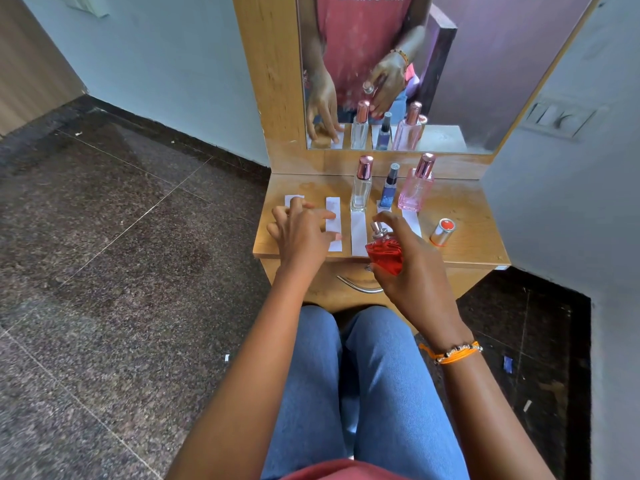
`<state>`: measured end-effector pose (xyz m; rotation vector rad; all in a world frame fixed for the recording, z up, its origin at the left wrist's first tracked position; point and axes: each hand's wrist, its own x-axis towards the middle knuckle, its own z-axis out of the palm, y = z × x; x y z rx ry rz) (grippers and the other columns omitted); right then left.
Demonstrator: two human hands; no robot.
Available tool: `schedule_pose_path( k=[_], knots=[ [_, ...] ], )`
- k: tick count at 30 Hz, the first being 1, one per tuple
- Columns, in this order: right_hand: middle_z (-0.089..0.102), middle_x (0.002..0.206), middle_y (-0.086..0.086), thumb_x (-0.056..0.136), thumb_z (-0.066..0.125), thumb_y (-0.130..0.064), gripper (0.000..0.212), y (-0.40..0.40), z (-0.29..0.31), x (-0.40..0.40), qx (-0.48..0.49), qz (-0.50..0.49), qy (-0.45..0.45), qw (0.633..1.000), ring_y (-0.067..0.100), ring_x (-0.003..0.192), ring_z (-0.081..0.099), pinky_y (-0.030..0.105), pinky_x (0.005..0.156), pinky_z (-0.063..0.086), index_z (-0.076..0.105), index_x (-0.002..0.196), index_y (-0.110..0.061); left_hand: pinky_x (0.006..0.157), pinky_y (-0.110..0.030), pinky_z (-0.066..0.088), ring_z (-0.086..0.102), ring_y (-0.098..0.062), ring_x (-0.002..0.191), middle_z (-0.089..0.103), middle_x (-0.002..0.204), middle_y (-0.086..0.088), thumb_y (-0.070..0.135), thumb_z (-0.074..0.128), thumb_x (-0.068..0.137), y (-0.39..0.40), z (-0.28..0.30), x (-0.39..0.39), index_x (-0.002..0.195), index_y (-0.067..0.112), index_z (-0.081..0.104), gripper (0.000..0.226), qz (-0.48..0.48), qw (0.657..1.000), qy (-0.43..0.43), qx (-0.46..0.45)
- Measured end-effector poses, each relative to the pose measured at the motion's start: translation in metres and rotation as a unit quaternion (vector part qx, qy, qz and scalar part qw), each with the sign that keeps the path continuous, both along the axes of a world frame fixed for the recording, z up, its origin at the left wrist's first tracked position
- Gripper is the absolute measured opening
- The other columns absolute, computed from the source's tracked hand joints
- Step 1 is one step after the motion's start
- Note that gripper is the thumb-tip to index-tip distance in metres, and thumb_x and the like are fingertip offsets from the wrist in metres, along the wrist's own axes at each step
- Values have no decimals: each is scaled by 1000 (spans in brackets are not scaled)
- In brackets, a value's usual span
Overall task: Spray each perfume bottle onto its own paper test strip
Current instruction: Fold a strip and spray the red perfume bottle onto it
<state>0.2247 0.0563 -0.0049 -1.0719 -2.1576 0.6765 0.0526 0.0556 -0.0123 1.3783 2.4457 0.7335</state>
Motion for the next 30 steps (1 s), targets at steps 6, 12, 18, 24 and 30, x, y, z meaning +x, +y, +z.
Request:
schedule_pose_path(
  k=[6, 12, 18, 24, 30],
  knots=[
    [63, 105, -8, 73, 72, -1, 69, -1, 1, -3, -32, 2, 47, 998, -1, 92, 61, 7, 81, 43, 43, 129, -30, 91, -34, 23, 31, -25, 120, 44, 129, 5, 34, 66, 82, -1, 3, 0, 104, 30, 66, 23, -8, 999, -27, 28],
    [61, 108, 1, 77, 74, -4, 63, -5, 14, -5, -128, 3, 285, 950, 9, 94, 65, 23, 82, 53, 42, 117, -41, 94, -20, 43, 53, -2, 104, 56, 116, 6, 34, 44, 96, -29, 27, 29, 107, 22, 61, 24, -102, 929, -335, 118],
    [55, 124, -17, 90, 61, -10, 44, -3, 21, -4, -155, 5, 352, 923, 19, 116, 56, 45, 97, 50, 45, 127, -26, 98, -32, 47, 61, -14, 111, 66, 116, -3, 21, 67, 81, -42, 6, 44, 115, 23, 57, 35, -200, 829, -517, 74],
    [57, 122, -12, 97, 41, -26, 32, 31, 5, 27, -54, -83, 167, 981, 12, 120, 42, 13, 102, 27, 51, 127, -29, 97, -35, 48, 62, -15, 109, 67, 114, -3, 18, 70, 81, -41, -3, 42, 118, 16, 57, 39, -168, 852, -488, 88],
    [60, 98, 13, 78, 55, 12, 33, 57, -16, 43, -22, -127, -3, 992, 26, 91, 56, 6, 73, 34, 67, 100, -10, 96, -33, 48, 63, -13, 107, 68, 114, -2, 15, 69, 81, -41, -5, 46, 115, 20, 57, 36, -165, 858, -477, 94]
  ],
)
